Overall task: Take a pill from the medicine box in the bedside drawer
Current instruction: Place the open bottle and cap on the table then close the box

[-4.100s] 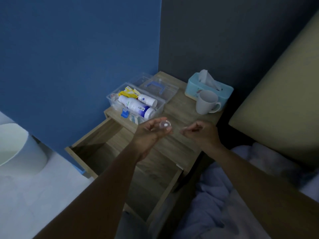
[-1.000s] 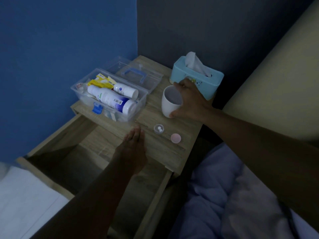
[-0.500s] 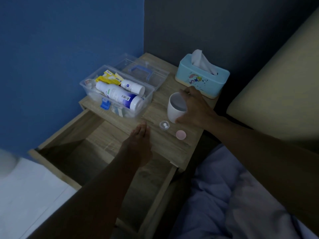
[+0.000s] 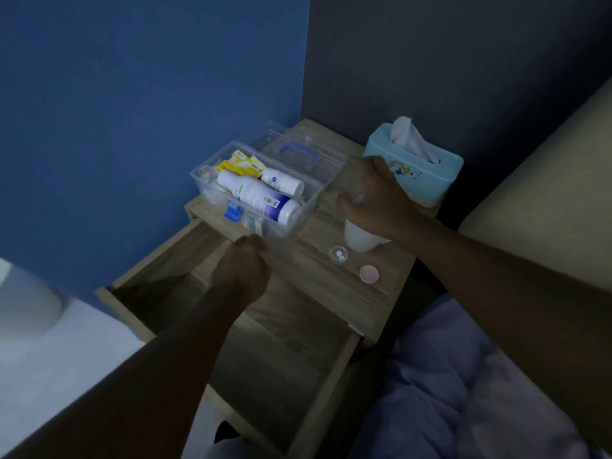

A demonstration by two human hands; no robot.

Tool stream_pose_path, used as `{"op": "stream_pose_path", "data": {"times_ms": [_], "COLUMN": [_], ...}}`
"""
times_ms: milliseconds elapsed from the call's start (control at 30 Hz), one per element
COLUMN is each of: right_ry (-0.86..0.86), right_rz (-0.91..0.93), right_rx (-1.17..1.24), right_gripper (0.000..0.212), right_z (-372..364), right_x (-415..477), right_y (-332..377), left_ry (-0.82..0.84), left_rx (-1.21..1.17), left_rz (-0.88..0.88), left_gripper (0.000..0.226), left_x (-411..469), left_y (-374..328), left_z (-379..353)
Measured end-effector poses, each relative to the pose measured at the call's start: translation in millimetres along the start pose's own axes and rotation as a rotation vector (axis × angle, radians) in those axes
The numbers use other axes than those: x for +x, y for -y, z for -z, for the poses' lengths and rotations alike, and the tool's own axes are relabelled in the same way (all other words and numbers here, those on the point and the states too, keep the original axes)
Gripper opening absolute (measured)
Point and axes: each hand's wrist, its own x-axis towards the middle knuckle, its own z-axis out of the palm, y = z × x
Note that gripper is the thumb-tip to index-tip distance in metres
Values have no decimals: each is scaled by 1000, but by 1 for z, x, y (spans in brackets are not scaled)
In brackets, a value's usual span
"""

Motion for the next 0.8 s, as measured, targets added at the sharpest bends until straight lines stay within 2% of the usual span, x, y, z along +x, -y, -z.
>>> {"op": "stream_pose_path", "data": {"times_ms": [67, 133, 267, 400, 600, 800], "right_ry": [-7, 17, 55, 19, 122, 56], "right_rz": [-43, -150, -496, -788, -821, -691], "right_rx": [98, 236, 455, 531, 846, 1053], "right_gripper": [63, 63, 73, 70, 35, 38], "right_z": [-10, -23, -52, -68, -59, -38], "right_x": [12, 25, 44, 64, 81, 95], "right_y": [17, 33, 53, 57, 41, 47], "left_ry": [-121, -210, -117, -74, -143, -146], "left_rx": [-7, -5, 70, 158, 186, 232], "left_rz": [69, 46, -34, -114, -225, -214], "left_gripper": [40, 57, 87, 93, 89, 84], "left_x": [4, 11, 28, 37, 39, 43], "left_y": [9, 17, 31, 43, 54, 50], "left_z": [14, 27, 38, 35, 35, 41]}}
